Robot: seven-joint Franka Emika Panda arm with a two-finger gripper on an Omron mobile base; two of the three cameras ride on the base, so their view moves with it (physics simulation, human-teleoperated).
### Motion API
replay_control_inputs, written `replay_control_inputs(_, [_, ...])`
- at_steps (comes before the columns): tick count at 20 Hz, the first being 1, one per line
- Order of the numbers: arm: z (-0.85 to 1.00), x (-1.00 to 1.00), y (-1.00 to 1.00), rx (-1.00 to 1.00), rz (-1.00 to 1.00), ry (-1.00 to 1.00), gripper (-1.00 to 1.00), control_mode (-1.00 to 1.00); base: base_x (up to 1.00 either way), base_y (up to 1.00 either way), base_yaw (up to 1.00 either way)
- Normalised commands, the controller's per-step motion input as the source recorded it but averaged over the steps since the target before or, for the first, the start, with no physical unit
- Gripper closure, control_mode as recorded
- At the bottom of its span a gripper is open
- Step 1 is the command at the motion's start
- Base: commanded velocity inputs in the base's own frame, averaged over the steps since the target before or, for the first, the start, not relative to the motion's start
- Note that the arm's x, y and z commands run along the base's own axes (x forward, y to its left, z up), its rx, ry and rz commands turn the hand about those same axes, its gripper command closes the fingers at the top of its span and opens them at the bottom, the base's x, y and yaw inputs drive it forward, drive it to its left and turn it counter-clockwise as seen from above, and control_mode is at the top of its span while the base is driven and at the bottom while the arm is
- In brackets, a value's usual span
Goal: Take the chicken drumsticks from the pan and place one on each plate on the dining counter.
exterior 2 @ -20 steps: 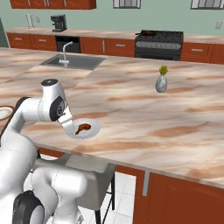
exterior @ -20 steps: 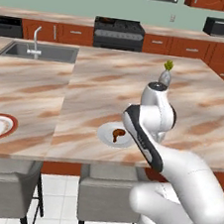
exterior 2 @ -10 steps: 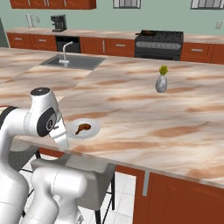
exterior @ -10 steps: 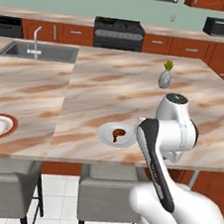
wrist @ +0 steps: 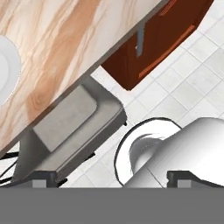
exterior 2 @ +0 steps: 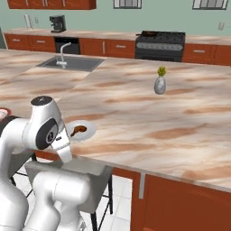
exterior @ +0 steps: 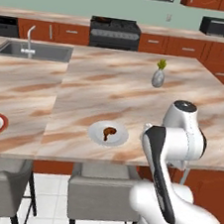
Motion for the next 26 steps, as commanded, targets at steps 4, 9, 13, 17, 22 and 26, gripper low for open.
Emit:
replay_control_inputs(4, [0.0, 0.0, 0.0, 0.0, 0.0, 0.0, -1.0, 1.0, -0.36, -1.0, -0.21])
replay_control_inputs(9, [0.0, 0.0, 0.0, 0.0, 0.0, 0.0, -1.0, 1.0, -0.43, -1.0, -0.22])
replay_control_inputs(13, [0.0, 0.0, 0.0, 0.0, 0.0, 0.0, -1.0, 1.0, -0.48, -1.0, -0.08])
replay_control_inputs(17, [0.0, 0.0, 0.0, 0.0, 0.0, 0.0, -1.0, 1.0, -0.48, -1.0, -0.01])
replay_control_inputs(22, [0.0, 0.0, 0.0, 0.0, 0.0, 0.0, -1.0, 1.0, -0.23, -1.0, 0.0])
replay_control_inputs(26, [0.0, 0.0, 0.0, 0.0, 0.0, 0.0, -1.0, 1.0, 0.01, -1.0, 0.0])
